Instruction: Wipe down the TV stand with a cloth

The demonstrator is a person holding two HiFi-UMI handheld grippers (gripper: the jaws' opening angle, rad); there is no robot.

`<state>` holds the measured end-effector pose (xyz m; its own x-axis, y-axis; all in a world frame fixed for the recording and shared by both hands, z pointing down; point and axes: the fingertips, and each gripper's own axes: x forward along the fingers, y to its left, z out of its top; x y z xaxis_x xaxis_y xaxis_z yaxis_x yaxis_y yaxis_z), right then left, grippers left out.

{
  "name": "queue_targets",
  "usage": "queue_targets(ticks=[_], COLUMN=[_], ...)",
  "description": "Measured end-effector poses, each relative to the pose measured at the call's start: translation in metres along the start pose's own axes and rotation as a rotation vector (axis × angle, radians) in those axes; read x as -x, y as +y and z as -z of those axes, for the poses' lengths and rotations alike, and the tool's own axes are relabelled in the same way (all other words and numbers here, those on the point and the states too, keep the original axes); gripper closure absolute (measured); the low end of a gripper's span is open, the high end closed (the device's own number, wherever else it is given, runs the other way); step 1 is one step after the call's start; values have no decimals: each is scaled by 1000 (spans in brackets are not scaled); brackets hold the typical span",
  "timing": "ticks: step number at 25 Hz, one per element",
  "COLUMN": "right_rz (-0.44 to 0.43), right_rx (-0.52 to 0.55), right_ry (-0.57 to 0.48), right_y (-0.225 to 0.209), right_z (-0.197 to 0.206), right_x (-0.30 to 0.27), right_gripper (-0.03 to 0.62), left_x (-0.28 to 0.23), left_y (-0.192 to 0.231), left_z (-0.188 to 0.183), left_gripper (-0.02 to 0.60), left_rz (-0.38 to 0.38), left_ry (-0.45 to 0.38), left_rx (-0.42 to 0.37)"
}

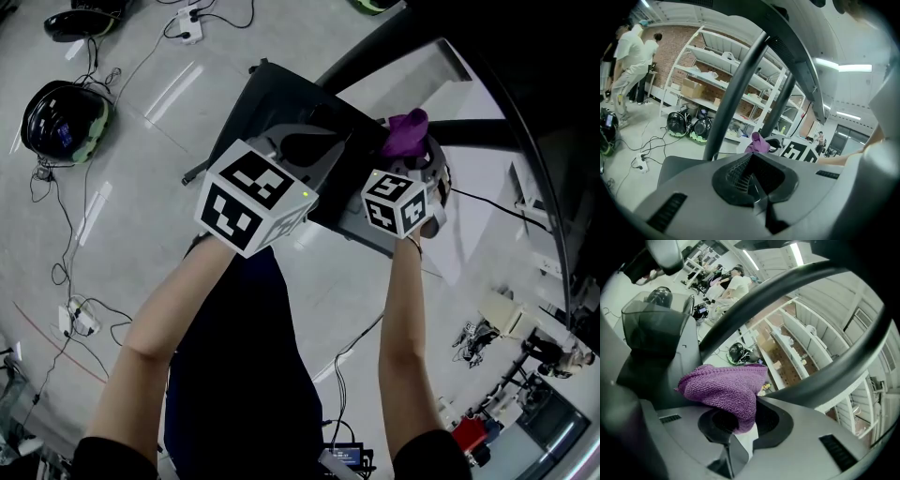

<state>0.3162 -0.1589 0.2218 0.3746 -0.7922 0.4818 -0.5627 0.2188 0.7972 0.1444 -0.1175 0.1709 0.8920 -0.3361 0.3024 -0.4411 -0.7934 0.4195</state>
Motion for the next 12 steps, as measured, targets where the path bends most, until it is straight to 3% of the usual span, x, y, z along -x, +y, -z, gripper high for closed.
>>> queue_targets(ticks=[5, 12], right_rz=[67, 233], right_rx=[-99, -195], right_ry=[-23, -84], right_y=[-36, -115], right_z=[11, 12], right_x=[46, 94], right_gripper=[518, 519], left_x=[-5, -17], left_y=[-14, -35], left_z=[-2, -10], left_gripper=[575, 575], left_rz=[29, 70], left_ry=[7, 10], left_rx=[-3, -22])
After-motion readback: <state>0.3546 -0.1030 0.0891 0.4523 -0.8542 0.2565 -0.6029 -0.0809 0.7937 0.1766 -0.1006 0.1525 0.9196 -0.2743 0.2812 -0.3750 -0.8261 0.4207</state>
